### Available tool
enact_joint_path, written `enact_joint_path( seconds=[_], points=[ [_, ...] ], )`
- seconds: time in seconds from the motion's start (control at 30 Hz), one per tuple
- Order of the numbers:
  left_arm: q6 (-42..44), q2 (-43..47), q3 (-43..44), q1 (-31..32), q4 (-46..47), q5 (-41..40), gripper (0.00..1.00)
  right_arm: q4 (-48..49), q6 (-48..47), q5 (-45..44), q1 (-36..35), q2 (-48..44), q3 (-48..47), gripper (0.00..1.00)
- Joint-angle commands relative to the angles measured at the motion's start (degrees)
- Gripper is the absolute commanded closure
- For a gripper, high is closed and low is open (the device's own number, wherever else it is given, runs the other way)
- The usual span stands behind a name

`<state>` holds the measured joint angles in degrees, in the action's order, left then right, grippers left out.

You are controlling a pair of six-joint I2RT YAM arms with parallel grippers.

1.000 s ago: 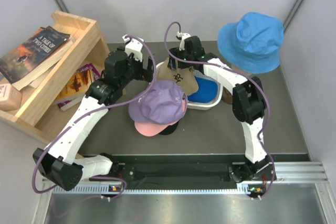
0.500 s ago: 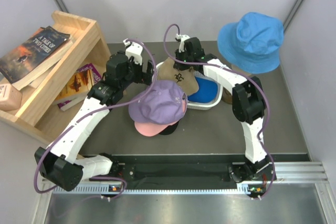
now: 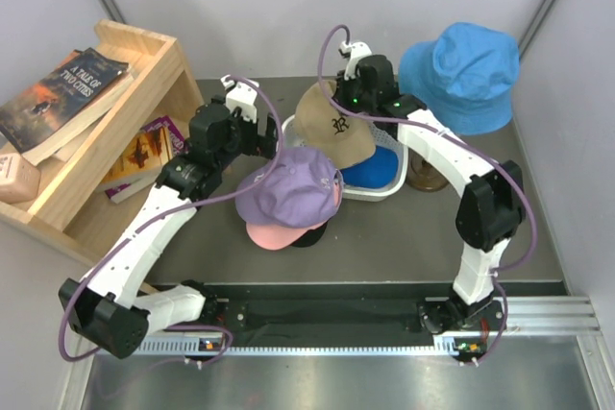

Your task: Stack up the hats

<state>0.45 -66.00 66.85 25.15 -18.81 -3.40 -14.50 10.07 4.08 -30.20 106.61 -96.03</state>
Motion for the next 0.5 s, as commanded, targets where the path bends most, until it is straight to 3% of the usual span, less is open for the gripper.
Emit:
enact_joint_path(
  seconds=[0.0,0.47],
  points=[
    [0.7,1.8,-0.2,-0.4,4.6,1.5,0.01,3.9,-1.3,-2.8,0.4,-5.3,-0.4,1.0],
    [0.6,4.1,-0.2,-0.4,4.3,-1.0,0.01,0.8,-5.5,-6.7,0.4,-12.8,-5.0,1.0]
  ],
)
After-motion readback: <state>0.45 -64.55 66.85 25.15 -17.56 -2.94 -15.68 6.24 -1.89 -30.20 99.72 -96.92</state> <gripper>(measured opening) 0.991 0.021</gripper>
